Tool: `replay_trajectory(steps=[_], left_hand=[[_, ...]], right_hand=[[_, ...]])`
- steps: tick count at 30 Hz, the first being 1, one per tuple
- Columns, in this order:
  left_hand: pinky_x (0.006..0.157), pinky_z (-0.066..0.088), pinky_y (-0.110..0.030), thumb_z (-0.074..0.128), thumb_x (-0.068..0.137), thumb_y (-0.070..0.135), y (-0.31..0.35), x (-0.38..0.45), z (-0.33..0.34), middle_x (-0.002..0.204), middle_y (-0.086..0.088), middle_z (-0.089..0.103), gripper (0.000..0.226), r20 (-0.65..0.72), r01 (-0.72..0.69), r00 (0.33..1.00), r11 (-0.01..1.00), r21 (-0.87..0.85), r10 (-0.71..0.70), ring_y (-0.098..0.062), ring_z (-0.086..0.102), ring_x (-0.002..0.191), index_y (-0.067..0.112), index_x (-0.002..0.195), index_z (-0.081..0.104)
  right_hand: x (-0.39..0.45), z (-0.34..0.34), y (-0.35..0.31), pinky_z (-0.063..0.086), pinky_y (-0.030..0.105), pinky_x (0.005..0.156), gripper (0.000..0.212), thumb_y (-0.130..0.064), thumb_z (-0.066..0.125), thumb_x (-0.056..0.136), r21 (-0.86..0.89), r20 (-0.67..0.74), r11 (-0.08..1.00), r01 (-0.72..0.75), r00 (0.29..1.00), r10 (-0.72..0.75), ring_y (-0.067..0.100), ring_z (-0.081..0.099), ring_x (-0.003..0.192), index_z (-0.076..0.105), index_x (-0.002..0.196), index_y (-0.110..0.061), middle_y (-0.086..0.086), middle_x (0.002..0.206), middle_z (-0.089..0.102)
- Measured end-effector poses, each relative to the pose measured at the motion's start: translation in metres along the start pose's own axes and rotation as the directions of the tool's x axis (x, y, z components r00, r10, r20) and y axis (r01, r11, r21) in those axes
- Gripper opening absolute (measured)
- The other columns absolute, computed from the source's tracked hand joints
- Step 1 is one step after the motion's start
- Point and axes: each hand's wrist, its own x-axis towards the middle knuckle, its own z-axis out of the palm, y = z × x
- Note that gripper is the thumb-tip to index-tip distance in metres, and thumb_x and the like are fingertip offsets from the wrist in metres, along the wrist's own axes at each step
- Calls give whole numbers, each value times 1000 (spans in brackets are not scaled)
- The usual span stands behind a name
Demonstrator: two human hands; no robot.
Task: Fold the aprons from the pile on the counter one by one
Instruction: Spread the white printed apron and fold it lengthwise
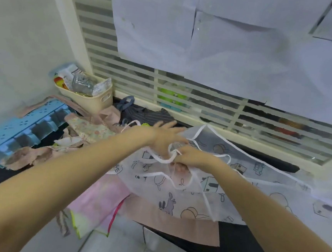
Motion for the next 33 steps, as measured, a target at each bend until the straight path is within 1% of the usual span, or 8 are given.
replay_trajectory(steps=[3,8,15,18,22,26,29,33], left_hand=[[86,42,-30,60,88,14,15,9,17,125,-6,55,59,34,-89,994,964,-250,101,-26,53,112,19,141,36],[64,38,-22,61,89,16,-7,18,13,72,7,57,13,-117,-66,992,967,-245,38,-13,52,75,12,98,69],[72,44,-30,51,95,16,-49,20,12,87,-7,67,20,-406,159,840,878,-452,-361,-21,60,81,7,95,68],[80,49,-35,45,95,13,-73,15,15,95,-16,69,25,-403,258,721,757,-600,-564,-30,62,93,3,97,68],[86,49,-39,38,97,11,-87,12,22,101,-19,68,30,-363,284,661,667,-689,-657,-32,61,100,-1,104,64],[86,44,-37,36,97,21,-96,10,28,108,-20,64,36,-315,338,633,618,-710,-708,-34,57,107,-1,105,63],[85,37,-35,27,98,46,-83,8,25,121,-15,58,56,-222,434,734,695,-573,-641,-34,52,113,3,118,59],[86,41,-33,42,95,45,-62,13,15,107,-13,62,42,-258,316,797,740,-594,-547,-31,56,103,8,101,61]], right_hand=[[-5,-4,9,40,19,53,22,-6,54,89,-12,-43,1000,9,999,-10,13,45,50,53,66,-6,8,63,50],[-21,-15,39,36,23,52,13,-14,63,88,202,-23,979,-11,1000,16,10,46,48,60,81,-5,7,67,56],[-38,-21,52,34,17,44,23,-22,52,97,378,-29,922,-80,995,98,7,45,46,64,87,-5,4,66,56],[-38,-23,46,32,16,41,30,-26,46,99,426,-52,901,-83,992,116,7,43,42,63,89,-4,5,65,55],[-36,-20,41,46,21,47,45,-34,40,101,508,-108,853,-120,974,201,15,54,50,66,94,1,12,69,63],[-35,-21,42,42,22,54,48,-33,32,103,198,-370,949,-247,877,306,18,54,57,64,84,-3,9,76,62],[-38,-41,21,38,28,61,43,-30,27,103,-295,-609,883,-365,784,121,24,52,70,55,80,-6,8,76,54],[-32,-65,-50,34,26,52,34,-28,40,98,-425,-644,875,-233,757,-111,15,42,54,57,76,-9,0,64,47]])
